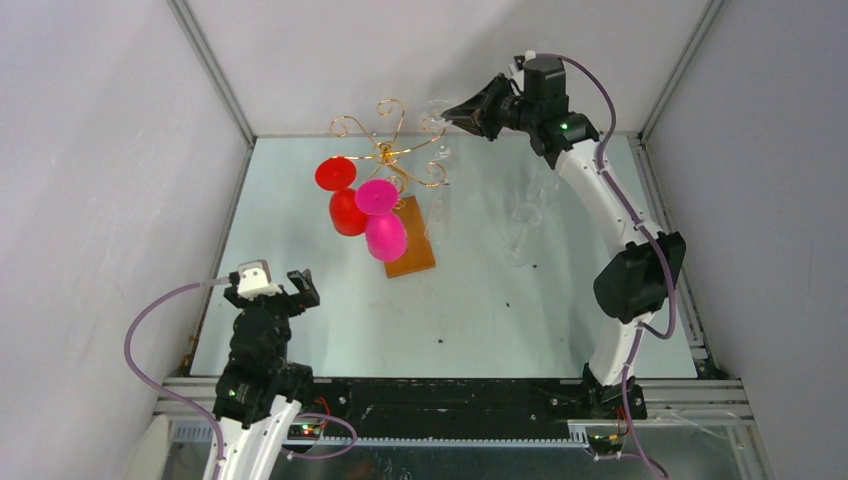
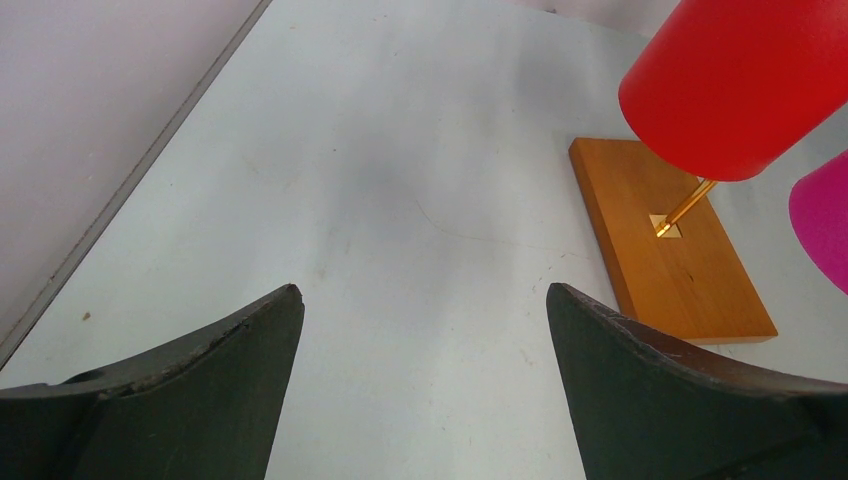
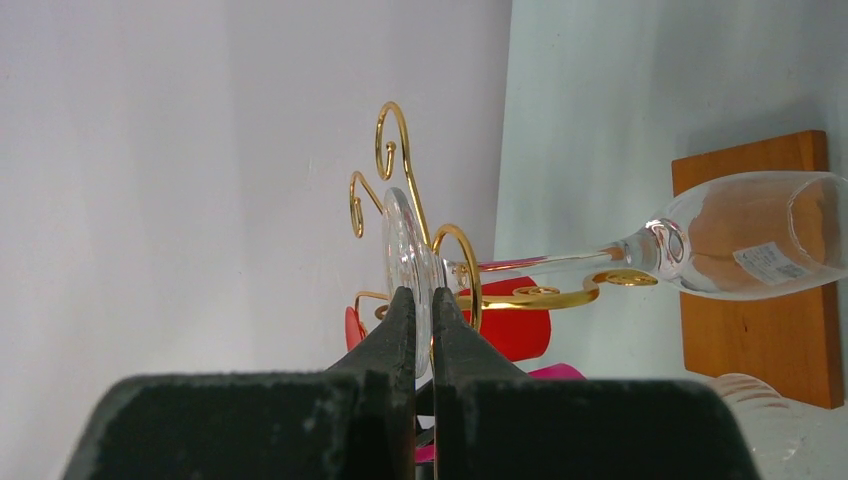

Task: Place the wine glass upside down on the wine glass rack
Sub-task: Turn the wine glass upside down at the wine rack.

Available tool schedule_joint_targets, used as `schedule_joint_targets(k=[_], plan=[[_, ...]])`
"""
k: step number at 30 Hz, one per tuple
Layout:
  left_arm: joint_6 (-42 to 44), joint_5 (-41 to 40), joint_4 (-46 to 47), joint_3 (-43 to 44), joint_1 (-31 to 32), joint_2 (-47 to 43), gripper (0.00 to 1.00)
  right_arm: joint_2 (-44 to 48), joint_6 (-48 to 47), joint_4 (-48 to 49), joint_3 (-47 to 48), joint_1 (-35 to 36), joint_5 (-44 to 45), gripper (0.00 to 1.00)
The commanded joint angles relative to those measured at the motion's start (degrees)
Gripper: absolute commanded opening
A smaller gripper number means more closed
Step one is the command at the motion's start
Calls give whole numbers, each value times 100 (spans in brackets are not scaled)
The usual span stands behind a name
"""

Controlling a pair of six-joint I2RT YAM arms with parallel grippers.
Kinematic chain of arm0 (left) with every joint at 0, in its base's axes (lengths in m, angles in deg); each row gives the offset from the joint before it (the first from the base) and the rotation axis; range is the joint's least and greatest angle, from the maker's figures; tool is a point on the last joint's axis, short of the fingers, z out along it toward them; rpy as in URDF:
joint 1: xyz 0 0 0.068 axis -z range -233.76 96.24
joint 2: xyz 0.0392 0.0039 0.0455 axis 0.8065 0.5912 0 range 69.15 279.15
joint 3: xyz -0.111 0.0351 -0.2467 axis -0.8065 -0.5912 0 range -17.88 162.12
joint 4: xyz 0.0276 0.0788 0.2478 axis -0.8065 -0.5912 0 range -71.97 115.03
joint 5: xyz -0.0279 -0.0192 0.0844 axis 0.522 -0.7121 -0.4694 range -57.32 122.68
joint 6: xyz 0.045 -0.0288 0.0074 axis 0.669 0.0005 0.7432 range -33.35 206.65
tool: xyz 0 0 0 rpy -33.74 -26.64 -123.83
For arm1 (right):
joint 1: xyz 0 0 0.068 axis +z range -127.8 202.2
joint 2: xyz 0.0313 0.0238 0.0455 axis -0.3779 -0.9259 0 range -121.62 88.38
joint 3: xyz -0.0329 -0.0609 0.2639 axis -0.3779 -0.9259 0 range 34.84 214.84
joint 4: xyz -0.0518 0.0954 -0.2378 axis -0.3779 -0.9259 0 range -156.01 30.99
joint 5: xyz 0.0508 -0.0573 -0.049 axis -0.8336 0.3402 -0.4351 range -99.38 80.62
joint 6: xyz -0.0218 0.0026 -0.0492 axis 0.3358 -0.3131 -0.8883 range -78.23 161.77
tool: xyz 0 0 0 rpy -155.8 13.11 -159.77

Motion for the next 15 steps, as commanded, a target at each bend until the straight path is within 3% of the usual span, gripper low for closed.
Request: schedule_joint_targets(k=[1, 15], plan=[[144, 30, 213, -85, 13, -494, 100, -55, 67, 413, 428, -38, -114, 0], [134, 59, 205, -78, 13, -501, 100, -203, -70, 117, 609, 7, -68, 3]])
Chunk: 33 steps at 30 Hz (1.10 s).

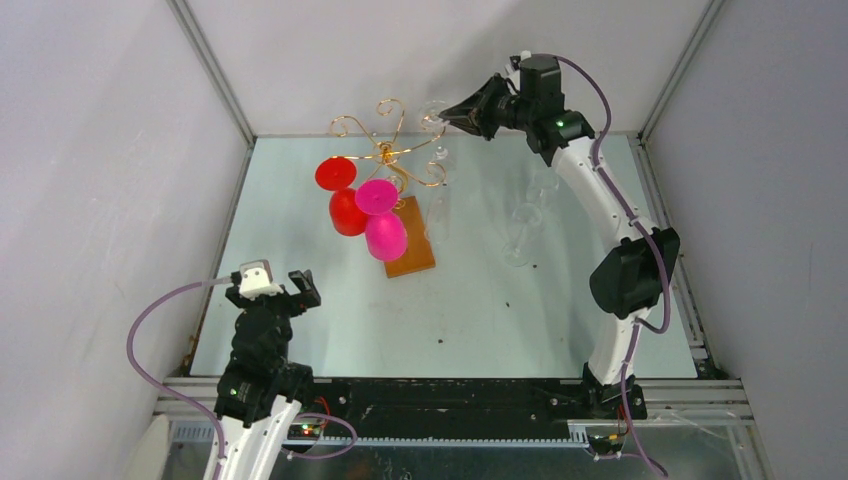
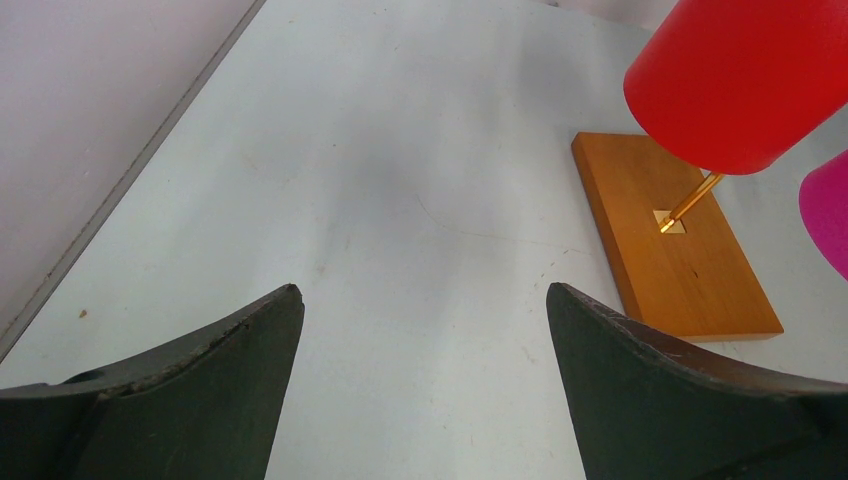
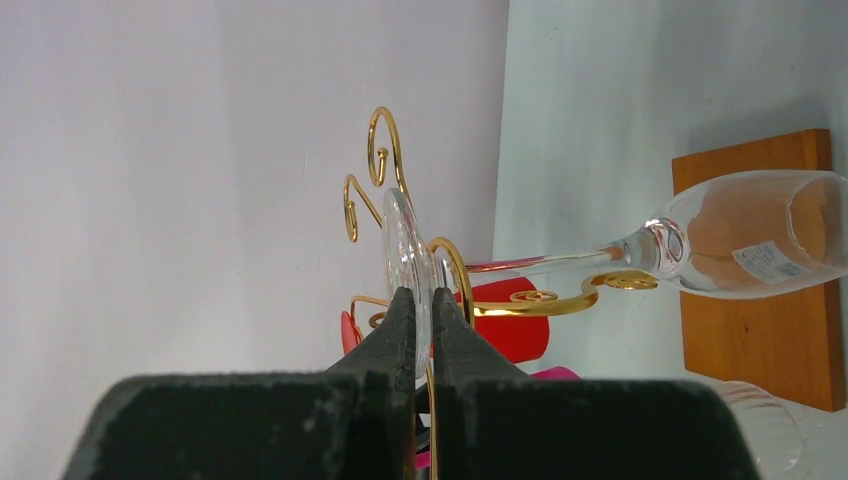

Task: Place the wine glass upside down on the wine glass rack
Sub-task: Turn the wine glass upside down at the wine rack.

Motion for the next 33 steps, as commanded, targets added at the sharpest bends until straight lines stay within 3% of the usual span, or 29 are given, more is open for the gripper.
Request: schedule_joint_targets(k=[1, 6, 14, 33], plan=[[135, 66, 161, 10, 13, -499, 100, 52, -99, 153, 391, -6, 27, 4], [136, 79, 164, 10, 13, -492, 100, 99, -179, 115, 338, -24, 111, 18], [144, 79, 160, 10, 13, -508, 100, 178, -347, -66, 252, -37, 143, 32], [153, 125, 165, 1, 13, -518, 100, 806, -320, 403, -434, -295, -180, 38]])
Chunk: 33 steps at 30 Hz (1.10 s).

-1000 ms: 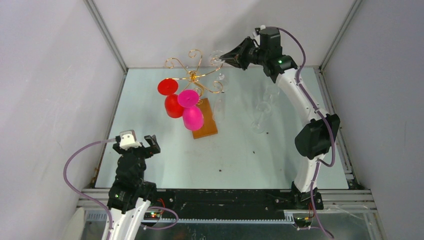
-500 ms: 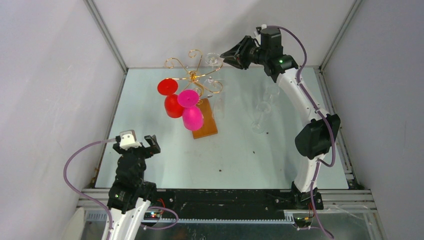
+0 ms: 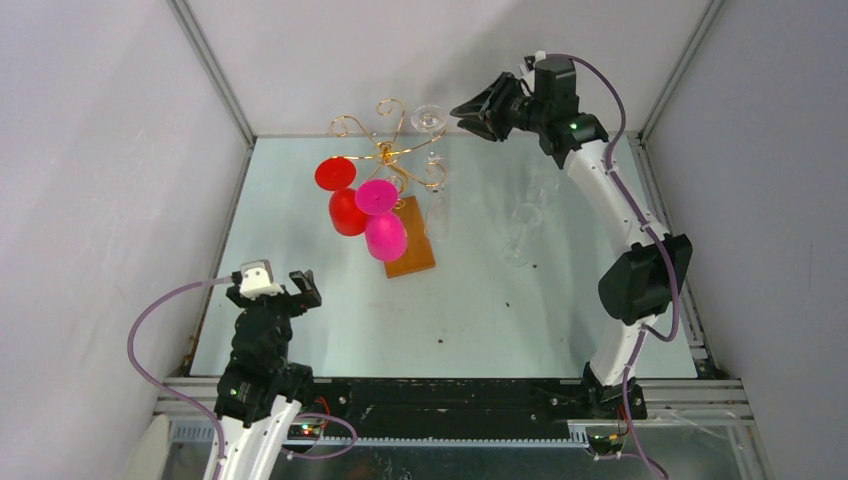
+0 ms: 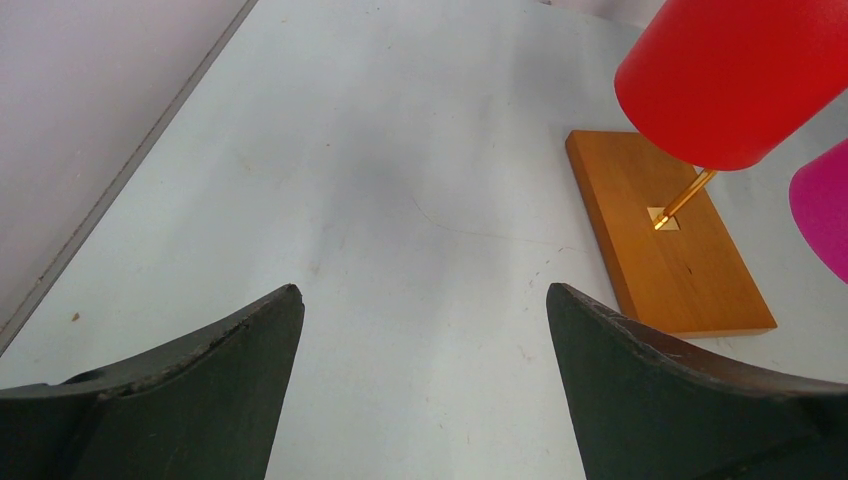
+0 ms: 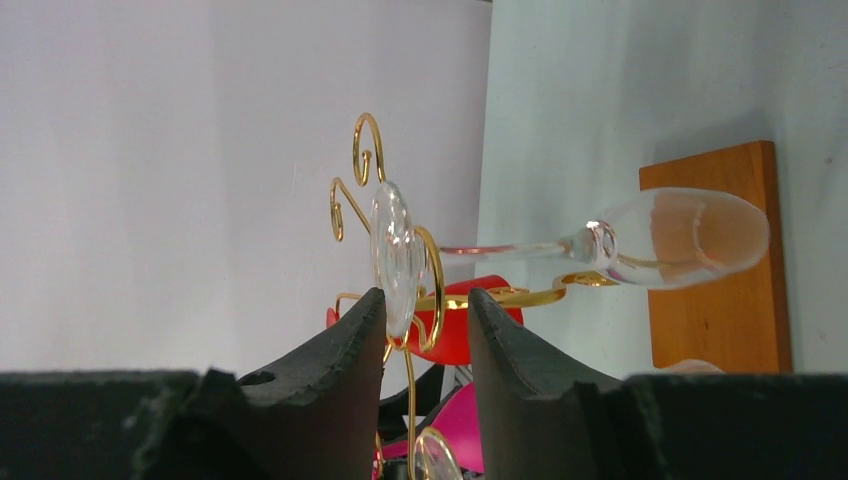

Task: Place the wine glass upside down on the wine glass rack
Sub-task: Turn the wine glass upside down at the wine rack, then pick up the wine glass at the center of the board.

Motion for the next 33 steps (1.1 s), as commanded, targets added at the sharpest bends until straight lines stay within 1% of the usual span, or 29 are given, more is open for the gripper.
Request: schedule_joint_targets(k=[1, 5, 9, 13, 14, 15, 18, 19, 23, 26, 28, 31, 33], plan=[[151, 64, 164, 1, 17, -518, 100, 638, -35, 476, -304, -125, -182, 39], [170, 135, 170, 2, 13, -555, 100, 1058, -73, 764, -788, -252, -279, 39], [230, 227, 173, 16, 17, -578, 100, 1664, -438, 668, -1408, -374, -345, 40], [239, 142, 163, 33, 13, -600, 100, 2582, -976, 385, -2451, -511, -183, 41], [243, 118, 163, 39, 17, -616, 100, 2967, -1047, 390, -2896, -569, -143, 41], [251, 96, 159, 37, 15, -634, 100, 3343, -1219, 377, -3094, -588, -26, 41], [290, 101, 172, 39, 13, -664, 100, 4070, -1736, -21, -3837, -631, 283, 42], [286, 107, 172, 46, 13, -644, 100, 4414, -1845, -248, -3943, -632, 468, 42], [273, 285, 121, 293, 13, -421, 100, 5234, -2382, -877, -4490, -665, 947, 45], [74, 442, -20, 683, 13, -117, 100, 5553, -2760, -1257, -4763, -720, 1075, 48], [-131, 650, -214, 935, 13, 147, 100, 5656, -2906, -1521, -4872, -776, 973, 51], [-511, 936, -655, 1259, 13, 423, 100, 5736, -3024, -1881, -5039, -817, 920, 52], [-799, 1158, -726, 1440, 19, 487, 100, 5832, -3040, -1968, -5202, -828, 915, 52]])
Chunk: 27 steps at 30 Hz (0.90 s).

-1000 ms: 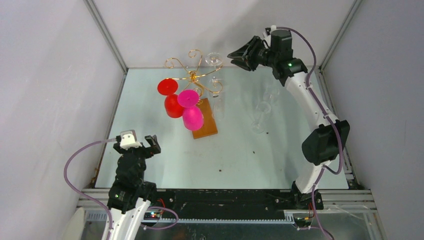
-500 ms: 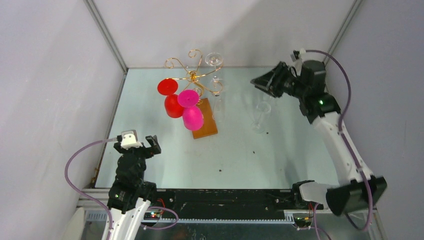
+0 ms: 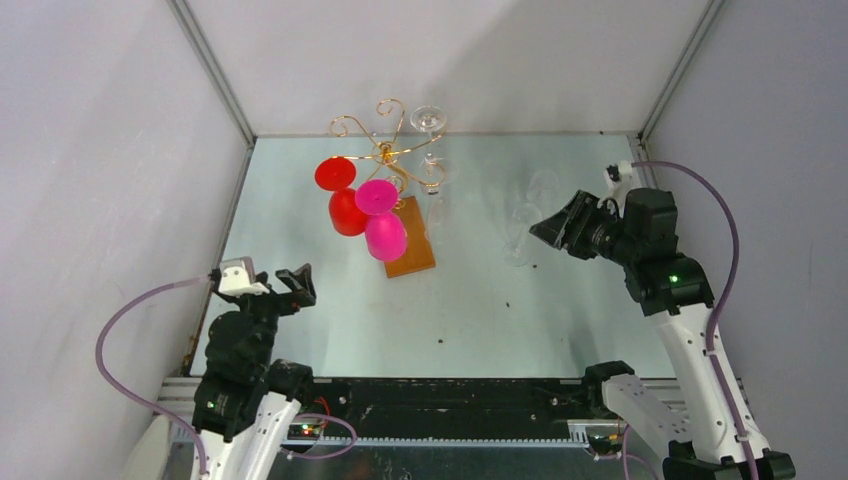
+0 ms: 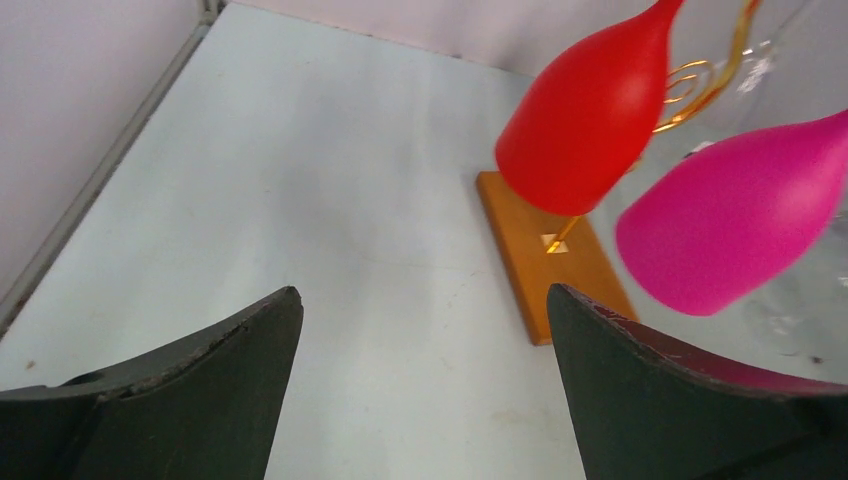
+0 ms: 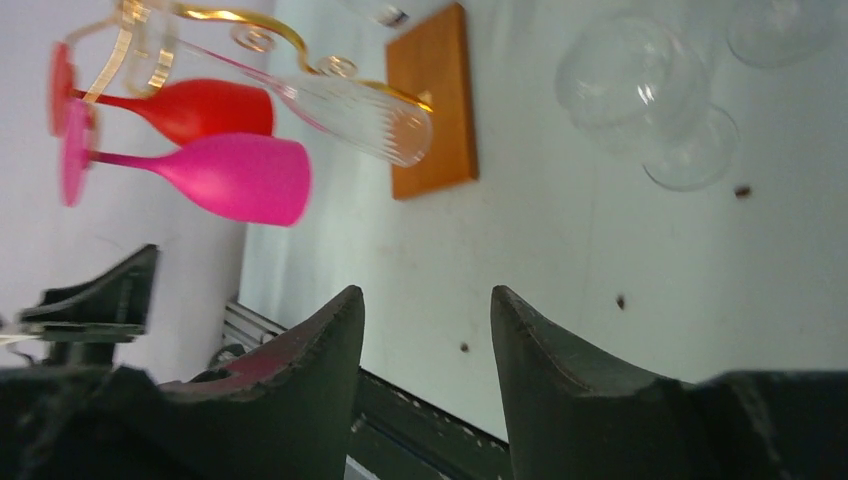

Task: Place the wine glass upside down on the wine glass rack
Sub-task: Pick up the wine glass at the center of the board.

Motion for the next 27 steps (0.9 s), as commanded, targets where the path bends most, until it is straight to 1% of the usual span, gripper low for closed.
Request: schedule_joint_targets(k=[1, 4, 5, 8, 12, 14, 16, 19, 21, 24, 27], plan=[[-681, 592, -296, 441, 16, 188, 100, 126, -341, -492, -299, -46, 70, 53], [-1100, 753, -457, 806, 13, 321, 100, 273, -270, -521, -557, -72, 47, 53], [-1160, 772, -670, 899, 13, 391, 100, 339, -254, -560, -592, -80, 49, 53], [-1419, 1013, -1183, 1384, 13, 929, 100, 448, -230, -756, -692, -112, 164, 55], [-1548, 1430, -1898, 1887, 13, 1585, 100, 564, -271, -1056, -698, -169, 517, 58], [-1620, 1574, -2194, 2015, 15, 1777, 100, 591, -266, -1164, -698, -224, 583, 59], [-1771, 1739, -2300, 2035, 13, 1867, 100, 633, -264, -1210, -698, -258, 677, 61], [-2106, 1926, -2338, 2037, 13, 1902, 100, 692, -294, -1230, -698, -351, 784, 65], [-2412, 1938, -2374, 2208, 13, 1853, 100, 688, -342, -1215, -698, -484, 746, 66], [-2240, 2343, -2000, 2151, 13, 1526, 100, 545, -480, -1120, -698, -793, 244, 66], [-2048, 2509, -1654, 1873, 13, 1093, 100, 307, -552, -991, -698, -1007, -169, 66]])
